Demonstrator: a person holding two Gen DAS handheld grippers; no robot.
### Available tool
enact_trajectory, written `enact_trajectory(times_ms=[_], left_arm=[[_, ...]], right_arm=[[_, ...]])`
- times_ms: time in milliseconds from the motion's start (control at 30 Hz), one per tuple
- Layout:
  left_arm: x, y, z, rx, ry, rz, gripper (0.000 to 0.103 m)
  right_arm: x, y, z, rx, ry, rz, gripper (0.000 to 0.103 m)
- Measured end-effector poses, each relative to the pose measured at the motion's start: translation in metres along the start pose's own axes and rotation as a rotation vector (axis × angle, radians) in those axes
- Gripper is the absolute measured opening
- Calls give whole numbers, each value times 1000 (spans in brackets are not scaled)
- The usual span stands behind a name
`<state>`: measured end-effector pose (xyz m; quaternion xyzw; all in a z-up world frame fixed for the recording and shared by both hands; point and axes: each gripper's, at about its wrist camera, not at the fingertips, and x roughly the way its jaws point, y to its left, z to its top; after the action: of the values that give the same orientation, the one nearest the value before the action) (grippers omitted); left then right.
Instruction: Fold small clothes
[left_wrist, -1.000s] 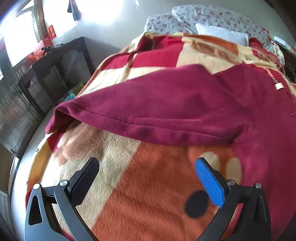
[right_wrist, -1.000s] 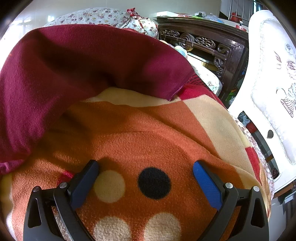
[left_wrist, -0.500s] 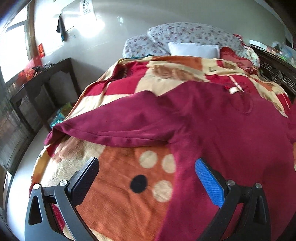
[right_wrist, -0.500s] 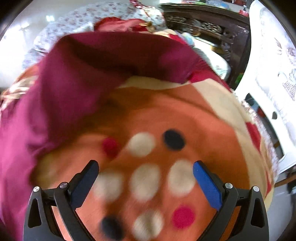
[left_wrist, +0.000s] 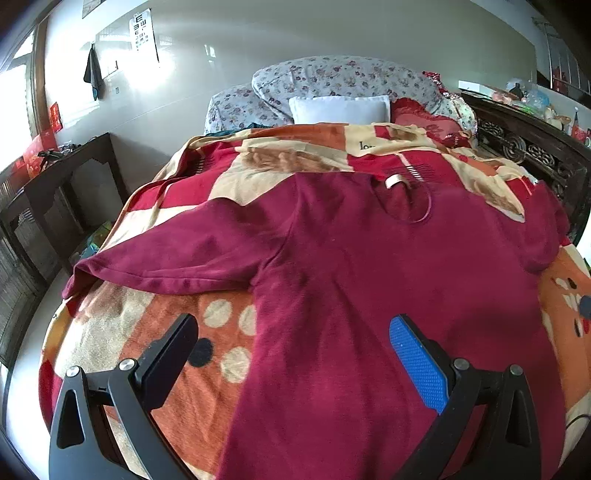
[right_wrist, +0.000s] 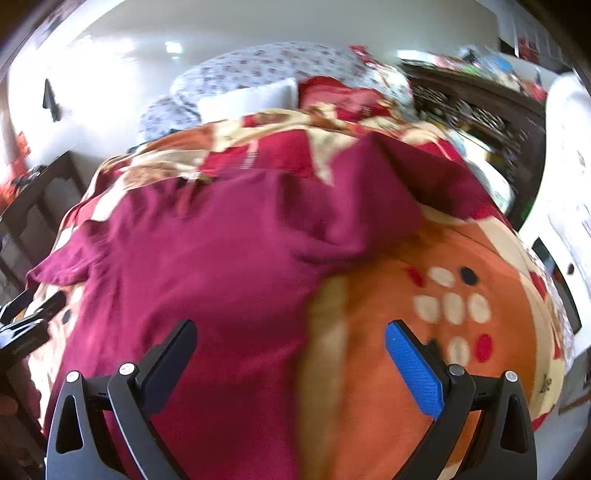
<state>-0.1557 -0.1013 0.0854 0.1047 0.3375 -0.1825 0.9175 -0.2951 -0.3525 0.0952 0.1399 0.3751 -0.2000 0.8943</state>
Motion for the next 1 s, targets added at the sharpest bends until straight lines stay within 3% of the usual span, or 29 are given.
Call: enact_trajectory(times_ms=[167,333,1000], left_arm=[[-6,-7,2,2,-10,-6,103],[-7,-6,2,-11,-4,-12,103],[10,1,-2,-30,25,-15,103]], right_arm=[[3,48,-8,-37,-10,81,103],[7,81,-8,-64,-24,76,103],[23,84,1,-17,-24,-7,103]])
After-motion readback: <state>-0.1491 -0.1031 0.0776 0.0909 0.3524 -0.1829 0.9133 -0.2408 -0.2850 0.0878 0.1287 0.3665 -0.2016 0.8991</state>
